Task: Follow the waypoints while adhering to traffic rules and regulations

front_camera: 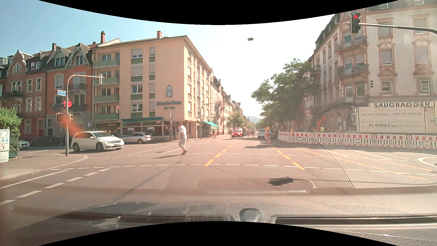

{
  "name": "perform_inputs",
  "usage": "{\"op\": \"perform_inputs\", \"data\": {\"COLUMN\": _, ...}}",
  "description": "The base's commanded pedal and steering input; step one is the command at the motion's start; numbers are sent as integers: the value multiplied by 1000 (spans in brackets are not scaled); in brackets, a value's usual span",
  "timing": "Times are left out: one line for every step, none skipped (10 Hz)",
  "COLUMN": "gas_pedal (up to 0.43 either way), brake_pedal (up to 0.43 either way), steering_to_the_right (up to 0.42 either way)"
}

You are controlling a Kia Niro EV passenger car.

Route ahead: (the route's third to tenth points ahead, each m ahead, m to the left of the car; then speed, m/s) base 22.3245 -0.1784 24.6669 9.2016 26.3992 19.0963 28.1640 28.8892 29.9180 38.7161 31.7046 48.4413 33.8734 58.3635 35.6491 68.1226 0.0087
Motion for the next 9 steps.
{"op": "perform_inputs", "data": {"gas_pedal": 0, "brake_pedal": 238, "steering_to_the_right": 18}}
{"op": "perform_inputs", "data": {"gas_pedal": 0, "brake_pedal": 238, "steering_to_the_right": 18}}
{"op": "perform_inputs", "data": {"gas_pedal": 0, "brake_pedal": 238, "steering_to_the_right": 18}}
{"op": "perform_inputs", "data": {"gas_pedal": 0, "brake_pedal": 238, "steering_to_the_right": 18}}
{"op": "perform_inputs", "data": {"gas_pedal": 0, "brake_pedal": 238, "steering_to_the_right": 19}}
{"op": "perform_inputs", "data": {"gas_pedal": 0, "brake_pedal": 238, "steering_to_the_right": 19}}
{"op": "perform_inputs", "data": {"gas_pedal": 0, "brake_pedal": 238, "steering_to_the_right": 18}}
{"op": "perform_inputs", "data": {"gas_pedal": 0, "brake_pedal": 238, "steering_to_the_right": 19}}
{"op": "perform_inputs", "data": {"gas_pedal": 0, "brake_pedal": 238, "steering_to_the_right": 18}}
